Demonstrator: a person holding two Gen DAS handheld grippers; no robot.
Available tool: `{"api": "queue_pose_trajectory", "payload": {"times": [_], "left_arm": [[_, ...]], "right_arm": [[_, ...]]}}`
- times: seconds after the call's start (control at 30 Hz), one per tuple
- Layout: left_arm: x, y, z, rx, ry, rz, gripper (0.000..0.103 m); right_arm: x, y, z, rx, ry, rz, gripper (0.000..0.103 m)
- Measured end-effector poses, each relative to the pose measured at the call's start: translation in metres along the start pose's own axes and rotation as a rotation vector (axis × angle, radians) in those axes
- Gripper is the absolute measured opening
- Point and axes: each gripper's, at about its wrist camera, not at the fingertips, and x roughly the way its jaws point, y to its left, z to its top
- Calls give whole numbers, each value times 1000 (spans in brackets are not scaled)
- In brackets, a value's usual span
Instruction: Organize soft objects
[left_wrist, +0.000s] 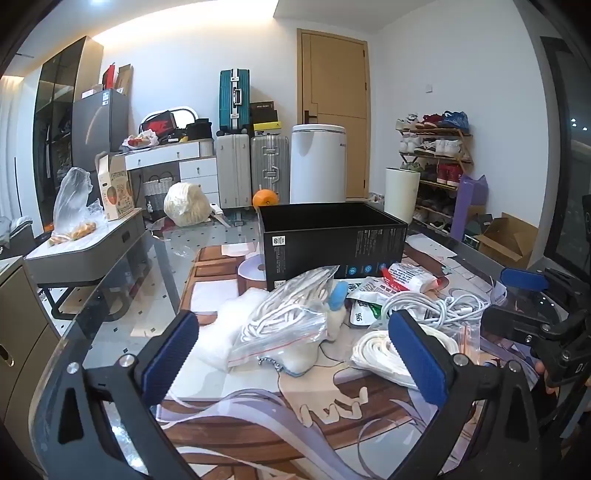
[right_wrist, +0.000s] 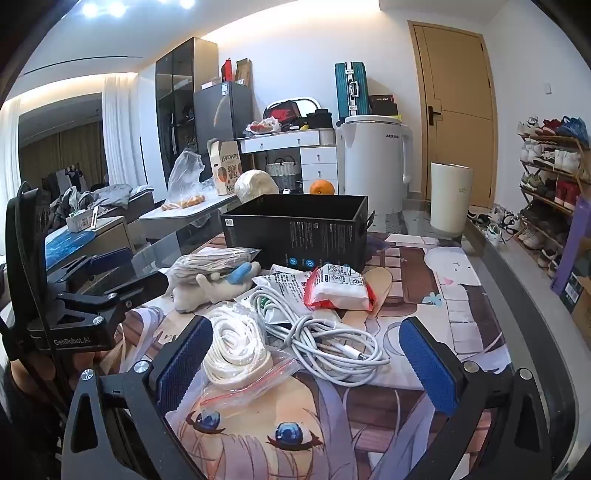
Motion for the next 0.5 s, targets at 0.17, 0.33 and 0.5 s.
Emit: {"api": "queue_pose_trajectory", "payload": {"times": [0.17,0.33,0.5], "left_arm": [[-3,0,-1,-3,-10,-6,103],[1,8,1,-42,6,-17,103],[0,4,1,-45,13,-18,103]], "right_arm": [[1,0,0,0,1,0,103],[-1,1,0,4,3,-1,103],[1,-1,0,6,14,6,103]]}}
